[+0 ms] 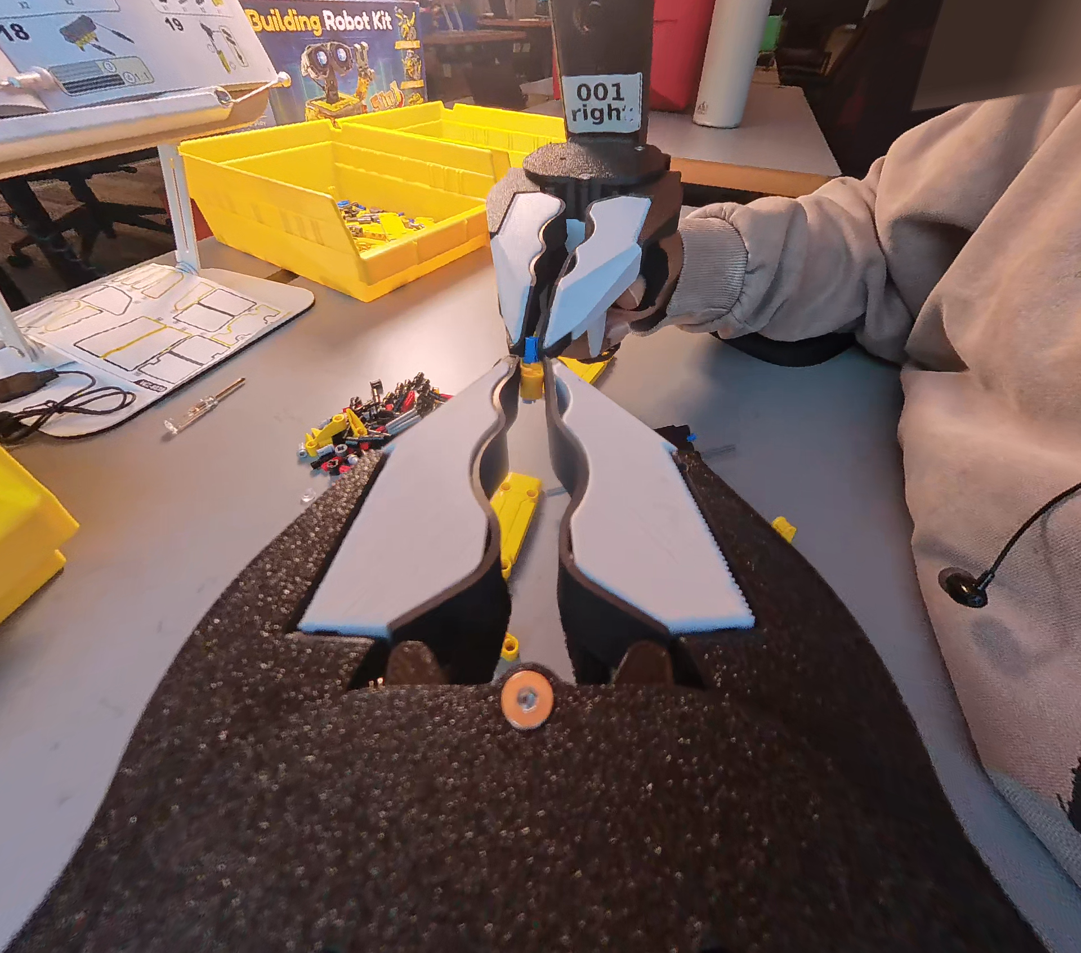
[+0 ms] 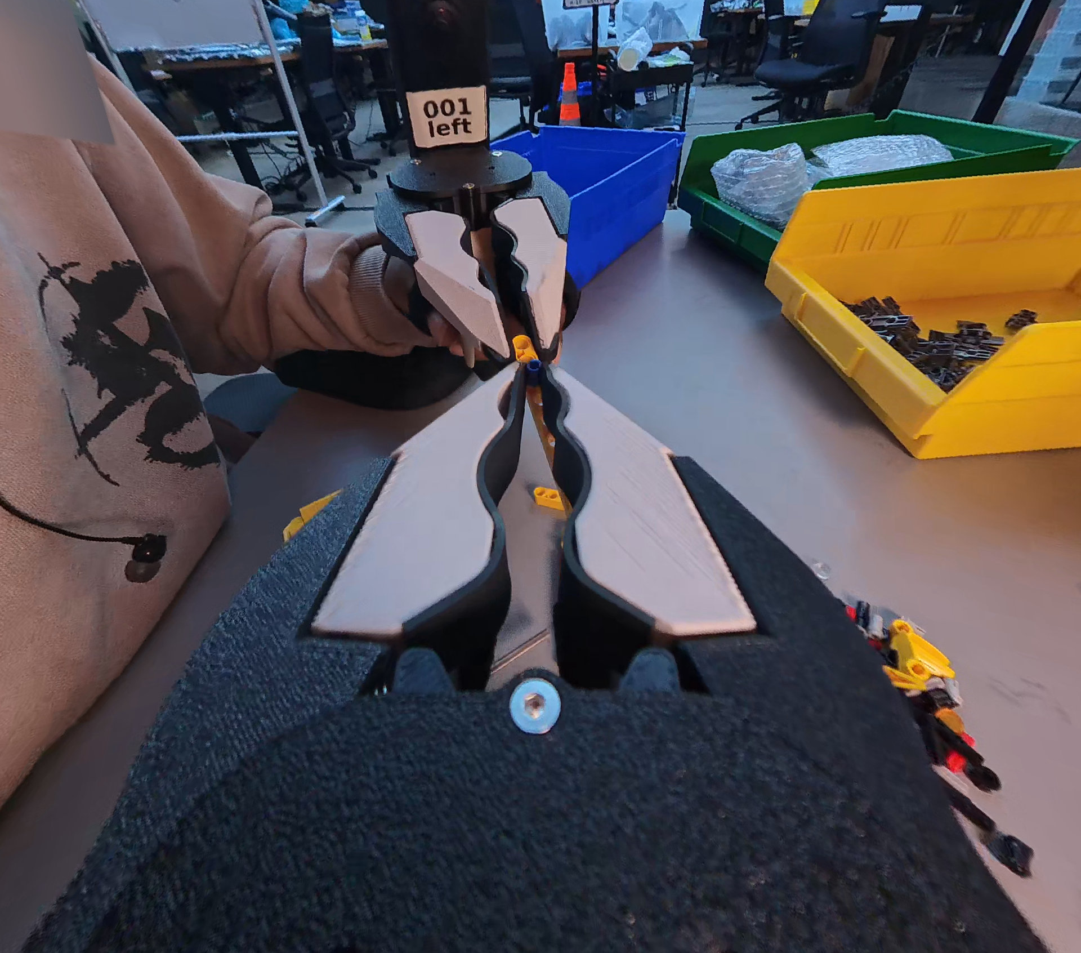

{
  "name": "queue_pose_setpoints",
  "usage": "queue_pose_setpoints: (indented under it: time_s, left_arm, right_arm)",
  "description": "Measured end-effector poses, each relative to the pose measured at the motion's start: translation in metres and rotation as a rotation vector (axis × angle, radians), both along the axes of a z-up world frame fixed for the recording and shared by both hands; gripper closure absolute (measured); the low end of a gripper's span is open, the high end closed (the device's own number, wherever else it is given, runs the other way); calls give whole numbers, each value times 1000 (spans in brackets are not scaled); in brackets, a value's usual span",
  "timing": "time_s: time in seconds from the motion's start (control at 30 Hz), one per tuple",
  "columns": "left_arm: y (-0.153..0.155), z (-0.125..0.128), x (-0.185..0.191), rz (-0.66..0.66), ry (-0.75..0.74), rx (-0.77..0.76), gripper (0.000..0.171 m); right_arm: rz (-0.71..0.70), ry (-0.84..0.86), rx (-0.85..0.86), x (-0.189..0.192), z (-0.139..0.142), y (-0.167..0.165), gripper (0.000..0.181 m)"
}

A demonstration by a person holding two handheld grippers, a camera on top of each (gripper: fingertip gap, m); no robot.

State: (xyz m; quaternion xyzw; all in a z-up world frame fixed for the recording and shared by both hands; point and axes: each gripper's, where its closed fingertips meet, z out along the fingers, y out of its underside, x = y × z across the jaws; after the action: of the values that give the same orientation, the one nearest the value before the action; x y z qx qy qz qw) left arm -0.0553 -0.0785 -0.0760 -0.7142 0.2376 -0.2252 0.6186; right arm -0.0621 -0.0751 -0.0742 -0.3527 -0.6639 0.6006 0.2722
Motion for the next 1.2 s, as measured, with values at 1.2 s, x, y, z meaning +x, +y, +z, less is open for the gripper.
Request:
queue_pose_setpoints:
  time_s: [1.2]
  left_arm:
    - [-6, 8, 10, -80, -130, -60, 165]
  right_arm:
    - [36, 98, -157, 6, 19, -11, 181]
